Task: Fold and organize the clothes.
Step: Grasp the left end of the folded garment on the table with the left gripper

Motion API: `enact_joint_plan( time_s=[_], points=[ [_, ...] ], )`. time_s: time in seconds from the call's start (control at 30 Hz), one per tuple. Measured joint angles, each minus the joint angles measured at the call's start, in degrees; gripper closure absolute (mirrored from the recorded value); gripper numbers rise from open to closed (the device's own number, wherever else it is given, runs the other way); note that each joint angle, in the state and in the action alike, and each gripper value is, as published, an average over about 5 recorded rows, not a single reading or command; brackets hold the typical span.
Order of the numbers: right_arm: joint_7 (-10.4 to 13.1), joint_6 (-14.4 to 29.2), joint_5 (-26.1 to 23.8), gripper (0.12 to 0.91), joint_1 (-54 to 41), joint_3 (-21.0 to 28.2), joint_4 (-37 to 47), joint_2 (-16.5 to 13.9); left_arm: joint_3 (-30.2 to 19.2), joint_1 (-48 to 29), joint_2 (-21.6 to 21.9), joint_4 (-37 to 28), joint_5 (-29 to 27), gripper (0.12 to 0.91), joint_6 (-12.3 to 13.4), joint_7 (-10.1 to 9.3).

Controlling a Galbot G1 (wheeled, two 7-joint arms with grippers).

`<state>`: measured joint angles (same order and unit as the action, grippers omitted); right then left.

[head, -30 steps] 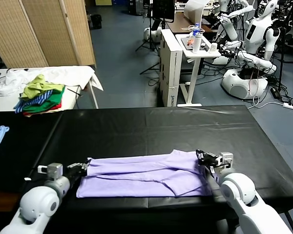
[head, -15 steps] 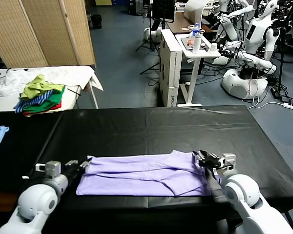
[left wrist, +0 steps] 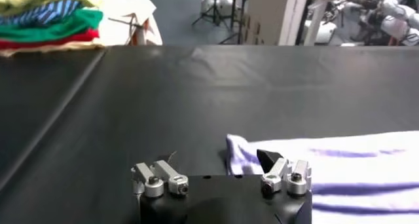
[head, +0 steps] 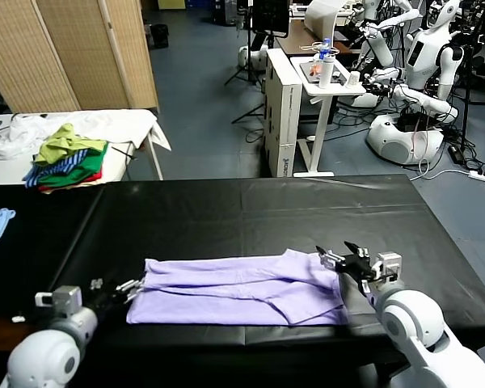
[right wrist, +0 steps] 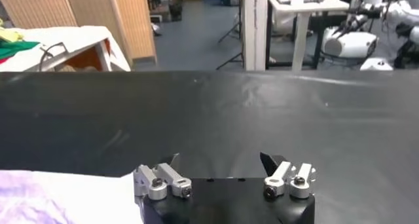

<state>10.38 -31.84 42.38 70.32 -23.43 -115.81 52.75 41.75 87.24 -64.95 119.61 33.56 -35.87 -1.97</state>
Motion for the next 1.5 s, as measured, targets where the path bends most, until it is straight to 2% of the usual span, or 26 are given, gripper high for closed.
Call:
enact_joint_plan(
  time_s=[0.2, 0.57, 0.67, 1.0, 1.1, 1.27, 1.43, 1.5],
  points=[
    [-0.04, 0.03, -0.31, 0.118, 0.29, 0.09, -0.34, 0.12, 0.00, 0.20, -2.31, 0.17, 2.33, 0.123, -0.23, -0.08],
    [-0.38, 0.16, -1.32, 0.118, 0.46, 0.24, -0.40, 0.26, -1.02, 0.68, -5.49, -0.63, 0.07, 0.124, -0.15, 0.18],
    [-0.60, 0.32, -1.96, 0.118, 0.62, 0.24, -0.40, 0.40, -1.13, 0.62, -6.11, -0.83, -0.07, 0.157, -0.03, 0.18],
    [-1.30, 0.73, -3.35, 0.118, 0.49, 0.57, -0.37, 0.86, -1.34, 0.86, -7.48, -1.18, -0.28, 0.383, 0.18, 0.17],
    [-1.40, 0.77, -3.43, 0.118, 0.43, 0.57, -0.32, 0.84, -1.41, 1.14, -7.53, -0.98, -0.33, 0.480, 0.08, 0.18],
    [-1.48, 0.87, -3.52, 0.118, 0.57, 0.39, -0.37, 0.81, -1.49, 1.26, -7.32, -0.75, -0.50, 0.685, -0.18, 0.30],
    [-1.47, 1.14, -3.60, 0.118, 1.30, -0.18, -0.87, 0.88, -1.16, 1.33, -6.24, -0.42, -4.52, 0.842, 0.38, 0.49],
    [-1.47, 1.28, -3.66, 0.118, 1.70, -0.35, -1.12, 1.04, -0.67, 1.55, -5.43, -0.07, -7.20, 0.855, 1.19, 0.94]
  ],
)
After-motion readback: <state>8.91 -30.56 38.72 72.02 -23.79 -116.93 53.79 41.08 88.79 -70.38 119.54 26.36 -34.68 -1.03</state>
